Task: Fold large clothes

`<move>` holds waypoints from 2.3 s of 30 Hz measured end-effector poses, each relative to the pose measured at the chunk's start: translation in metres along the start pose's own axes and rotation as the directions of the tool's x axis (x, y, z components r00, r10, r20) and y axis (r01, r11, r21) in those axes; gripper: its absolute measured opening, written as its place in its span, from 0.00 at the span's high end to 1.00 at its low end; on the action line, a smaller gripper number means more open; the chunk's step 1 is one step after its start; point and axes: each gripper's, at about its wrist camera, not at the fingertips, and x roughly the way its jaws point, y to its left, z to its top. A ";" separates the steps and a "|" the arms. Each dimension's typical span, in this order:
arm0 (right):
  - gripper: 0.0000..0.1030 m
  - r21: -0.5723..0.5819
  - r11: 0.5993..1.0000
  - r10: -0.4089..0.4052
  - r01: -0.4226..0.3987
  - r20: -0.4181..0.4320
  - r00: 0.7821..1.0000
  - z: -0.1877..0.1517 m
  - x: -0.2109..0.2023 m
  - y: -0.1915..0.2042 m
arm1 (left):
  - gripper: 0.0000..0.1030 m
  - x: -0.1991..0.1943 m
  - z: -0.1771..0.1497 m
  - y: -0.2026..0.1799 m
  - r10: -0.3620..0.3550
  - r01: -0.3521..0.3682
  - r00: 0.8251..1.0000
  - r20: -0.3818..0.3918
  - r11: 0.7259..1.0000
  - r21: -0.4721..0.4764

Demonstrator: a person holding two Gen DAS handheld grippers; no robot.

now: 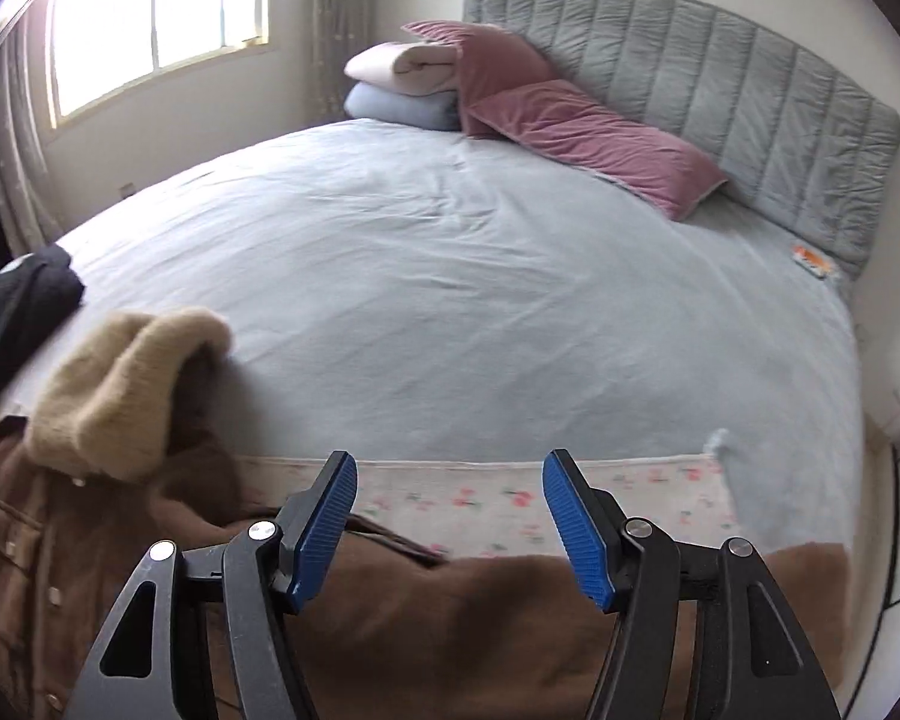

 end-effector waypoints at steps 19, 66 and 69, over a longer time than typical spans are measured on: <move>0.58 0.018 0.990 0.143 -0.142 -0.144 0.979 0.003 0.136 0.159 | 0.69 0.134 0.032 0.016 -0.223 0.188 0.970 -0.093 0.939 -0.289; 0.92 -0.315 0.871 -0.327 0.377 0.200 0.923 -0.104 -0.004 0.099 | 0.90 0.005 -0.032 0.076 0.099 -0.097 0.981 0.169 0.995 -0.018; 0.92 -0.145 0.881 -0.393 0.451 0.309 0.866 -0.100 -0.017 0.091 | 0.87 0.013 -0.038 0.085 0.105 -0.089 0.976 0.193 0.992 -0.089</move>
